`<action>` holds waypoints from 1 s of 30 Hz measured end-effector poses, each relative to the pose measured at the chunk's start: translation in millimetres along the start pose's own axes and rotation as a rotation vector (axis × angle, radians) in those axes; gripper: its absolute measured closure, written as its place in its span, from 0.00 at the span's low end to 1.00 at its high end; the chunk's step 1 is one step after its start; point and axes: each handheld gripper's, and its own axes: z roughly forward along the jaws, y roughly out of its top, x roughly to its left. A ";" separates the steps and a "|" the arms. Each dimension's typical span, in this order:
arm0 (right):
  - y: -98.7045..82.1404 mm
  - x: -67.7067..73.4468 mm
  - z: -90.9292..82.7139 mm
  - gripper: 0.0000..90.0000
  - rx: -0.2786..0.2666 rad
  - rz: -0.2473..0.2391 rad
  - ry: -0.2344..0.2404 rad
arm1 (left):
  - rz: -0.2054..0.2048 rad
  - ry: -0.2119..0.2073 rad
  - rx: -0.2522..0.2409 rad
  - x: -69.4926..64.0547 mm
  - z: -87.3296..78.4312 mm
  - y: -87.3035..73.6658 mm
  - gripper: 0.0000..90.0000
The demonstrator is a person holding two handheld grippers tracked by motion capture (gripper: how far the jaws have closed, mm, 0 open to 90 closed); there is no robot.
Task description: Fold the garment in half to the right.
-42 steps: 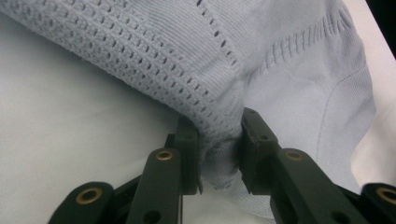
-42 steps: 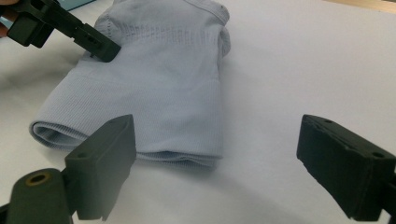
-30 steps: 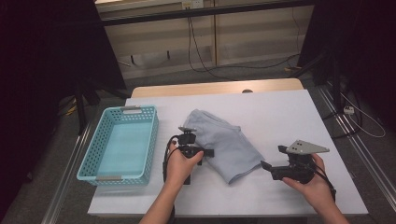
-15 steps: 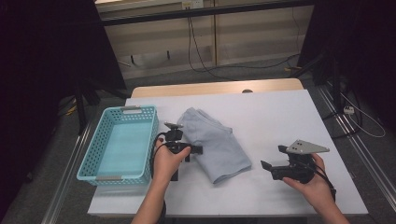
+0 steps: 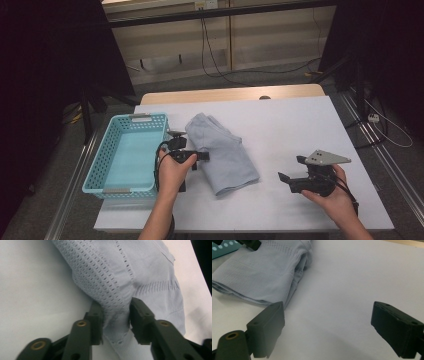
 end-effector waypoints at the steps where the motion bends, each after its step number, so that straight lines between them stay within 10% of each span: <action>1: -0.1 -0.1 0.2 0.13 0.001 -0.001 0.002 | 0.000 0.005 0.000 0.1 0.9 -0.4 0.68; 17: -0.1 1.8 2.0 0.13 0.004 -0.003 0.008 | 0.014 0.015 -0.003 -1.3 21.5 -7.5 0.50; 30: 0.4 3.7 3.6 0.13 0.008 -0.010 0.013 | -0.029 -0.028 -0.049 0.8 30.4 -8.8 0.54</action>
